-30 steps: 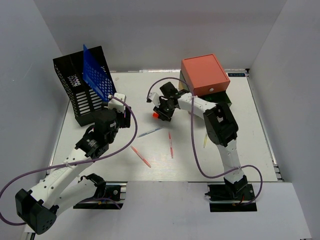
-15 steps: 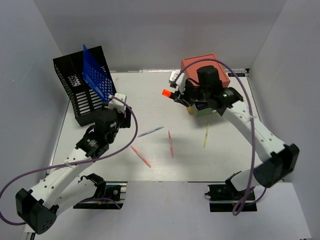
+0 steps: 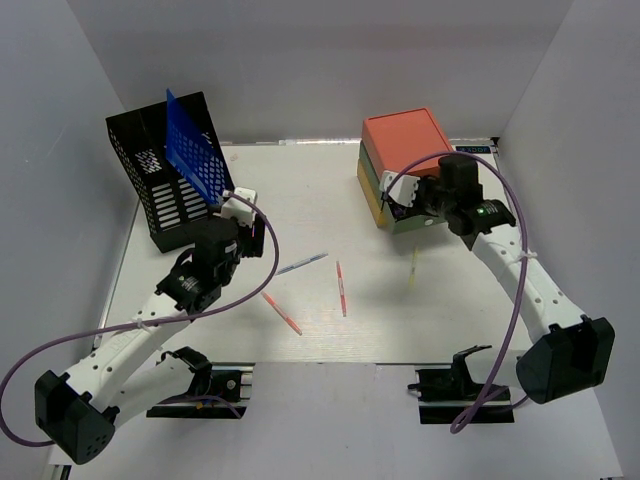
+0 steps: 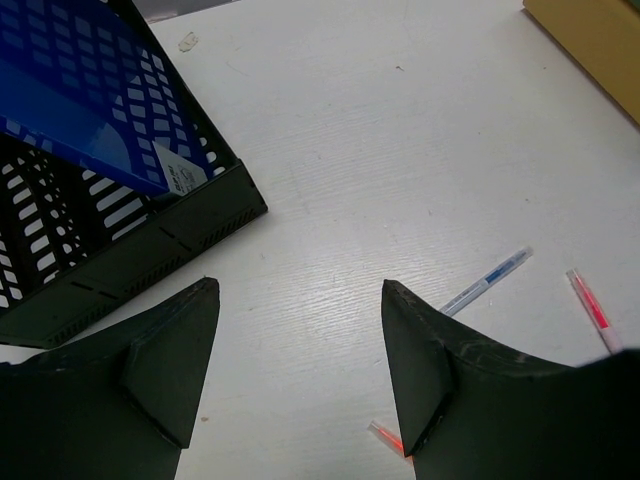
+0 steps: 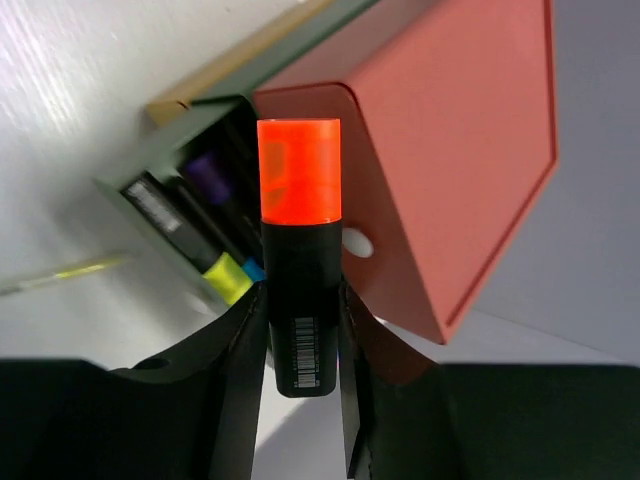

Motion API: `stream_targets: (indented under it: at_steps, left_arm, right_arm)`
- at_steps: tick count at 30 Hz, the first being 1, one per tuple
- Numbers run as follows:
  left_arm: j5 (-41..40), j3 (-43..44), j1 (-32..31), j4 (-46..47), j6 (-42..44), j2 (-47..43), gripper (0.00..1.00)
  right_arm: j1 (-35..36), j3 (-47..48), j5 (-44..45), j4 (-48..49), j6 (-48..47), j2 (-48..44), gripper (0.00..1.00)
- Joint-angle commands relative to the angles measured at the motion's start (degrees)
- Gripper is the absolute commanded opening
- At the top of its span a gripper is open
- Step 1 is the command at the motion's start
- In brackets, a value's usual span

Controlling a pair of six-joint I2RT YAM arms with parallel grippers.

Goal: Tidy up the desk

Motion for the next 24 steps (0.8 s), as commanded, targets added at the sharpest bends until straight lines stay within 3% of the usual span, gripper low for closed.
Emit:
stream_targets:
  at_steps: [1,9,17,18,24]
  left_arm:
    - [0.03,-0.88,-0.28,0.88,0.51,-0.07,0.76]
    - [0.12,-0.97,-0.28,0.89,0.69,1.08,0.76]
    - [0.91,-1.32,-0.28,1.24,0.69,0.99,0.76]
    - [0.91,-1.32,-0.28,1.32,0.69,0.99,0.76]
    - [1.53,-1.32,-0.28,1.24,0.69,1.43,0.76]
  right_arm:
    - [-0.96,1.03,1.3,3.74,-10.07,1.35,0.0]
    - [-1.4,0.15,6.05,3.2,-16.85,7.77,0.06]
    - [-1.49,1.73,7.9,1.02,-13.69,11.03,0.41]
    - [-1.66,1.64,7.64,0.66,-13.34,10.77,0.55]
    - [-1.58,1.11,6.06,1.98,-9.83,7.96,0.55]
